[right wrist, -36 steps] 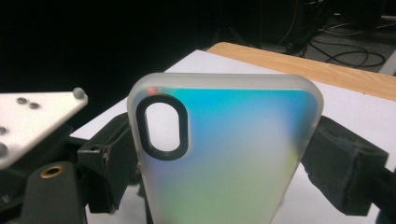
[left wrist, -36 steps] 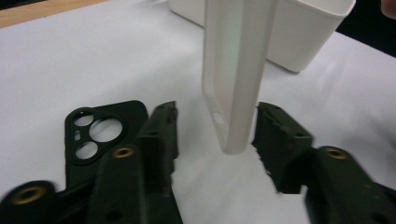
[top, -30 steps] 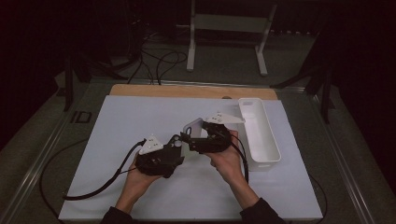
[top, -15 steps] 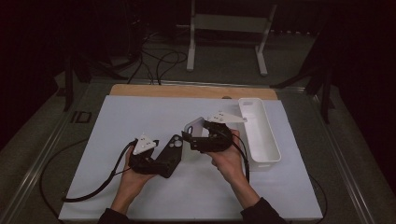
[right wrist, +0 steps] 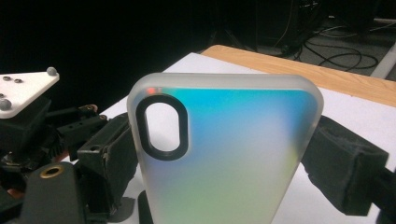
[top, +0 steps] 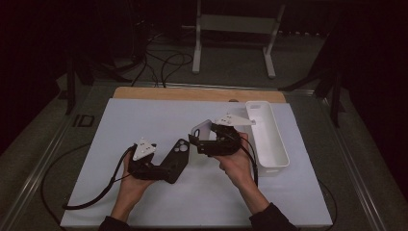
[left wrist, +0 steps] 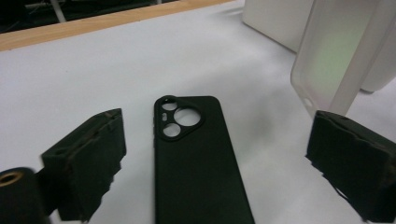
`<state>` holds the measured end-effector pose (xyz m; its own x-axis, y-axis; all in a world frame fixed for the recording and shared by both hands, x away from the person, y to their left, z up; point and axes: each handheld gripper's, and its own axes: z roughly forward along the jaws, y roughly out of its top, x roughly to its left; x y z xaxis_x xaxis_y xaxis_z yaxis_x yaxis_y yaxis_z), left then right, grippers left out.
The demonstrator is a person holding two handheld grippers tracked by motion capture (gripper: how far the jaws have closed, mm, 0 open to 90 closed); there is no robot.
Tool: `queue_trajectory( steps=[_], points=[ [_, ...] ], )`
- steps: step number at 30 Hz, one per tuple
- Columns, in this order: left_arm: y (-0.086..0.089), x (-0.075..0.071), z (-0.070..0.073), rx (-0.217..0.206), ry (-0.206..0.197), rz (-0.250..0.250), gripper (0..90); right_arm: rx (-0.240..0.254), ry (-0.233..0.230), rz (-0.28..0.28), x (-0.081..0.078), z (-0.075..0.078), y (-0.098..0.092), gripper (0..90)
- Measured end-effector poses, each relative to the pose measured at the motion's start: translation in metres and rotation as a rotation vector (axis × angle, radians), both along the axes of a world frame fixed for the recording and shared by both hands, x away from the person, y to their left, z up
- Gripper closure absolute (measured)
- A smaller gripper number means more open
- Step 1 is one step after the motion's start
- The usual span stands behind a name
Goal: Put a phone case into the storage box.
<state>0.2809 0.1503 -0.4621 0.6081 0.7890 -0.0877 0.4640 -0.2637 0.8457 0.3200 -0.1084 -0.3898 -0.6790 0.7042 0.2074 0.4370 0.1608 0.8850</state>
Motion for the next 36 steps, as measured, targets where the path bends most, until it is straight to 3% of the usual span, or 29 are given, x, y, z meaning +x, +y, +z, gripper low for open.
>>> queue_trajectory(
  steps=[1,2,11,16,32,34,36],
  points=[
    [0.000,0.000,0.000,0.000,0.000,0.000,2.9,0.000,0.000,0.000,0.000,0.000,0.000,16.6],
    [0.011,-0.003,-0.002,0.000,-0.009,0.016,2.9,0.000,0.000,0.000,0.000,0.000,0.000,16.6],
    [0.025,-0.008,-0.006,0.014,-0.034,0.029,0.2,-0.006,-0.005,-0.010,0.003,0.004,-0.002,16.5],
    [0.034,-0.012,-0.009,0.021,-0.051,0.048,0.1,-0.030,-0.002,0.024,0.004,0.005,-0.001,16.5],
    [0.062,-0.036,-0.021,0.042,-0.101,0.043,0.2,-0.022,-0.028,-0.011,0.007,0.013,-0.010,16.6],
    [0.065,-0.039,-0.022,0.052,-0.123,0.041,0.2,-0.025,-0.032,-0.015,0.009,0.014,-0.012,16.5],
    [0.068,-0.042,-0.023,0.035,-0.130,0.036,0.2,-0.023,-0.037,-0.021,0.011,0.016,-0.014,16.6]
  ],
)
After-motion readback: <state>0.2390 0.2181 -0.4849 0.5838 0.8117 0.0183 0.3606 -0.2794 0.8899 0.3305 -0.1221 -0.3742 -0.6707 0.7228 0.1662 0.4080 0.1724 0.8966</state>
